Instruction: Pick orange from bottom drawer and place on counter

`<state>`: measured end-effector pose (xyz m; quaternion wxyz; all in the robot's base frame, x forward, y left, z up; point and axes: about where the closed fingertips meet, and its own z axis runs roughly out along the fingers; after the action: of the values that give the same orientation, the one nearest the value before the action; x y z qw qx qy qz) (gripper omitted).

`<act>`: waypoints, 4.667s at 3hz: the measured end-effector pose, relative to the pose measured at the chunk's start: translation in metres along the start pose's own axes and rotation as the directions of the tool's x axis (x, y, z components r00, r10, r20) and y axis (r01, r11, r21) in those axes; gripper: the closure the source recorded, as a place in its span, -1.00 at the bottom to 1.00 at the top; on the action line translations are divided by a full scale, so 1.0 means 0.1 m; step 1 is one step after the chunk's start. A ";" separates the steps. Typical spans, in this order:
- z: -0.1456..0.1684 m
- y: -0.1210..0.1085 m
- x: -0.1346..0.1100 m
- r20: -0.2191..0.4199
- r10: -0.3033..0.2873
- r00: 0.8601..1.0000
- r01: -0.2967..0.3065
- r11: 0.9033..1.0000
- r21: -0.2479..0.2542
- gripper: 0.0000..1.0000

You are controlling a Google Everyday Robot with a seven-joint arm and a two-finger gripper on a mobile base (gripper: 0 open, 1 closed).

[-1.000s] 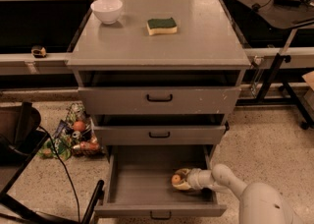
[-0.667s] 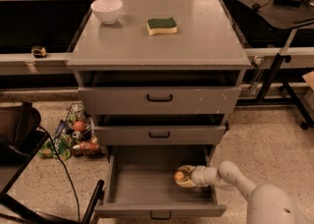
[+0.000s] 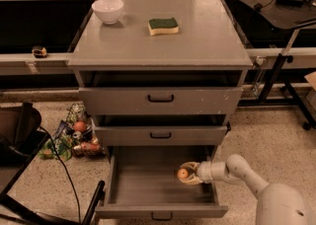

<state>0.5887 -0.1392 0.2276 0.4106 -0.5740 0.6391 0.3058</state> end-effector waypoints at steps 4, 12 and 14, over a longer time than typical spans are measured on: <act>-1.11 0.59 -1.44 0.155 -0.353 0.923 0.356 0.934 0.004 1.00; -2.83 0.22 -4.15 -0.121 -0.727 0.676 0.709 0.686 -0.164 1.00; -2.83 -0.25 -5.58 -0.095 -0.846 0.524 0.837 0.532 -0.125 1.00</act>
Offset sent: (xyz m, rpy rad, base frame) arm -0.0447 -0.0038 0.1341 0.1310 -0.2066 0.2047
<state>0.5662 -0.1180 0.8533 0.4415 -0.8442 0.3003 0.0477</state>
